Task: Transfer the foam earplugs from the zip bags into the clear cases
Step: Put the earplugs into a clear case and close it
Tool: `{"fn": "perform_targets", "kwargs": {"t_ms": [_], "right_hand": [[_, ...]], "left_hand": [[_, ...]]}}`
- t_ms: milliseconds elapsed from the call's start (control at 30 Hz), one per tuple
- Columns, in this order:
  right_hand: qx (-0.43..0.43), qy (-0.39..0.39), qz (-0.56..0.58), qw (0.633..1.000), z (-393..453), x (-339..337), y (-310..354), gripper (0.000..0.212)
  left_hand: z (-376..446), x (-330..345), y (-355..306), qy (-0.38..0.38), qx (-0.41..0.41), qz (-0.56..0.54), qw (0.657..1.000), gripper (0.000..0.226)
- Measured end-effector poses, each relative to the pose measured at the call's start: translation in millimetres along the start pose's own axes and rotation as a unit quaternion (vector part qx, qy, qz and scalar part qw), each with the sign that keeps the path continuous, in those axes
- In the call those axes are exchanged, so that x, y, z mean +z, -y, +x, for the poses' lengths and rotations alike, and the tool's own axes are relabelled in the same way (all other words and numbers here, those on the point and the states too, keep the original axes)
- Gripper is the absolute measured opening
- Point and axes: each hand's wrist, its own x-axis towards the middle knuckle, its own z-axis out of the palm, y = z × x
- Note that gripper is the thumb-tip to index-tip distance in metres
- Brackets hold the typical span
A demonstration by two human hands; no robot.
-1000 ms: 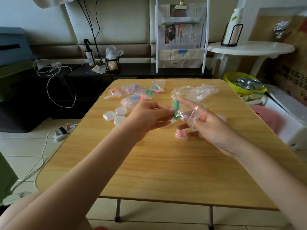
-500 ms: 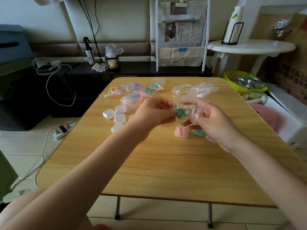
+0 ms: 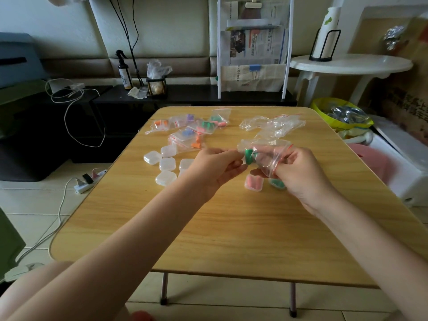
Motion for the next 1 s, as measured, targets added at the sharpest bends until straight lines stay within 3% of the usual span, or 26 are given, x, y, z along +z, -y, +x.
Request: {"fn": "perform_targets", "kwargs": {"t_ms": [100,300,500,633,867,1000], "right_hand": [[-0.025,0.014,-0.075,0.997,0.7,0.3,-0.9,0.029],[-0.054,0.024,-0.167,0.984,-0.4,2.4,1.4,0.008],[-0.076,-0.058,-0.209,0.973,3.6,-0.6,-6.1,0.026],[-0.095,-0.029,-0.225,0.969,1.3,0.2,-4.7,0.020],[-0.088,-0.045,-0.124,0.987,8.8,-2.6,-11.1,0.013],[-0.083,-0.101,-0.053,0.990,10.0,-9.3,-5.8,0.009]], "left_hand": [[-1.7,0.0,1.6,0.017,-0.016,0.027,0.999,0.010],[-4.0,2.9,5.3,0.000,-0.021,0.037,0.999,0.013],[-5.2,6.5,5.2,-0.007,0.000,-0.011,1.000,0.010],[-4.0,5.0,4.4,-0.005,-0.004,-0.015,1.000,0.009],[1.8,0.2,4.4,-0.045,0.000,-0.038,0.998,0.015],[5.4,-5.8,-1.8,-0.082,-0.031,-0.132,0.987,0.032]]}}
